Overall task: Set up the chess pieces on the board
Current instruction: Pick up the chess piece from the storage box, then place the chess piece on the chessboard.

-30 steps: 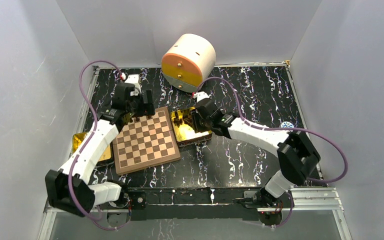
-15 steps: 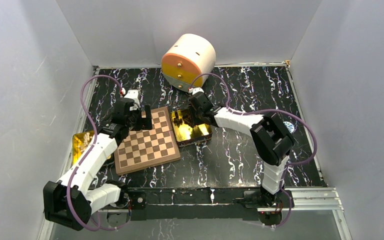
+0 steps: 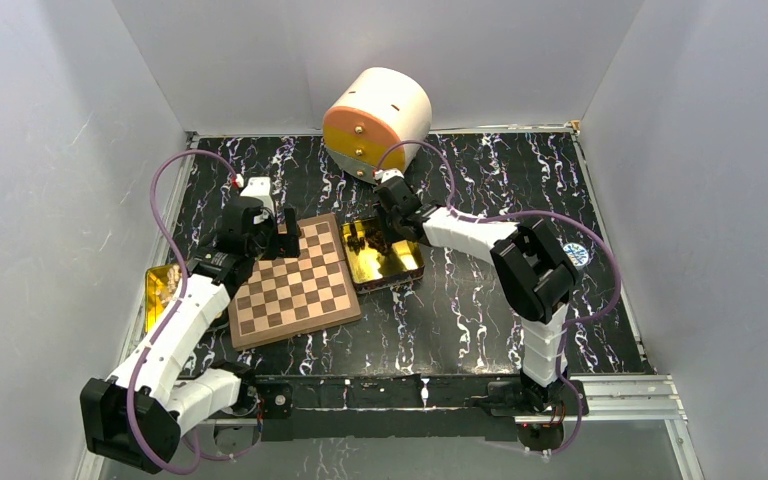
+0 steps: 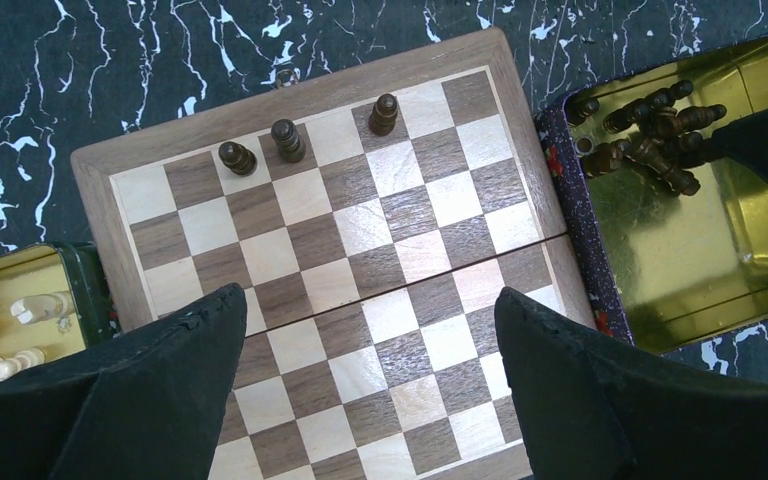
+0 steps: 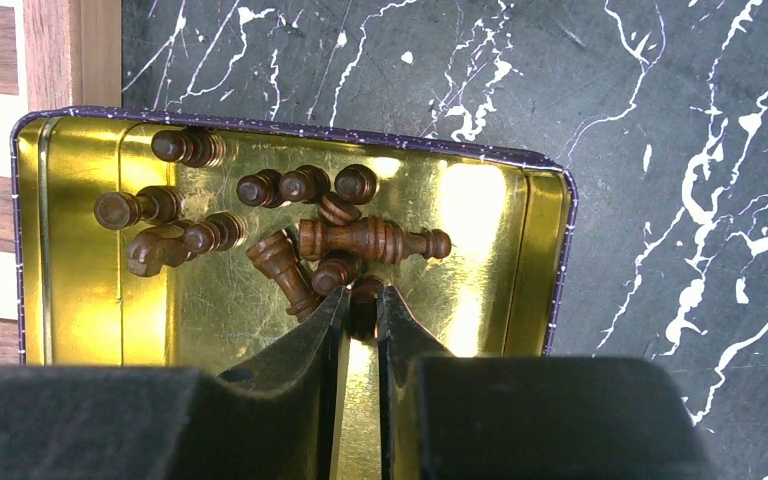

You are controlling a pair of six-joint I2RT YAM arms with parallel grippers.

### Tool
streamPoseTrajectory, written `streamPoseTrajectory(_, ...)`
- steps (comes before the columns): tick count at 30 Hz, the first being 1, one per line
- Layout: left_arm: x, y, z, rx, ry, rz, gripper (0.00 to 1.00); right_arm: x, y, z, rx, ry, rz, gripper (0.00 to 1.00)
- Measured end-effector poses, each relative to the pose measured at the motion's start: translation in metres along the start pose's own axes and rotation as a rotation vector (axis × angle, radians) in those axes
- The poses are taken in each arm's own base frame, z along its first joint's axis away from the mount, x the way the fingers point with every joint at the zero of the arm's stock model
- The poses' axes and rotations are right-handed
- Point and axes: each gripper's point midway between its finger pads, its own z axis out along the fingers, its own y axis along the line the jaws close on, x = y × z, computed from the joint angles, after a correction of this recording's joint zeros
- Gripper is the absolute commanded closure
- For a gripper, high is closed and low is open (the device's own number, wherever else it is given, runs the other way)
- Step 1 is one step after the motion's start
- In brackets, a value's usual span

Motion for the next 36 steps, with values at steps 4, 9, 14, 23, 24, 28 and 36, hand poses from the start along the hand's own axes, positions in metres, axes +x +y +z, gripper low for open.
streamPoseTrajectory(4,-0.002,0.003,-0.002,-0.013,-0.013,-0.001,0.10,-0.002,0.000,-0.002,0.003,0.006,-0.008,0.79)
streamPoseTrajectory(9,-0.004,0.006,-0.003,-0.033,-0.020,-0.002,0.10,-0.017,0.003,-0.013,0.005,0.010,-0.010,0.80)
streamPoseTrajectory(14,-0.005,0.010,-0.005,-0.052,-0.031,-0.003,0.10,-0.047,0.016,-0.028,-0.015,-0.033,-0.014,0.80)
streamPoseTrajectory(23,-0.014,0.020,-0.015,-0.097,-0.081,-0.010,0.11,-0.070,0.073,-0.056,-0.143,-0.072,-0.050,0.80)
streamPoseTrajectory(24,-0.016,0.021,-0.017,-0.102,-0.090,-0.012,0.11,-0.073,0.082,-0.059,-0.161,-0.080,-0.052,0.80)
streamPoseTrajectory(28,-0.022,0.025,-0.024,-0.121,-0.124,-0.020,0.12,-0.083,0.121,-0.063,-0.231,-0.105,-0.064,0.80)
streamPoseTrajectory(36,-0.024,0.032,-0.028,-0.152,-0.143,-0.025,0.12,-0.047,0.160,-0.026,-0.255,-0.009,-0.125,0.76)
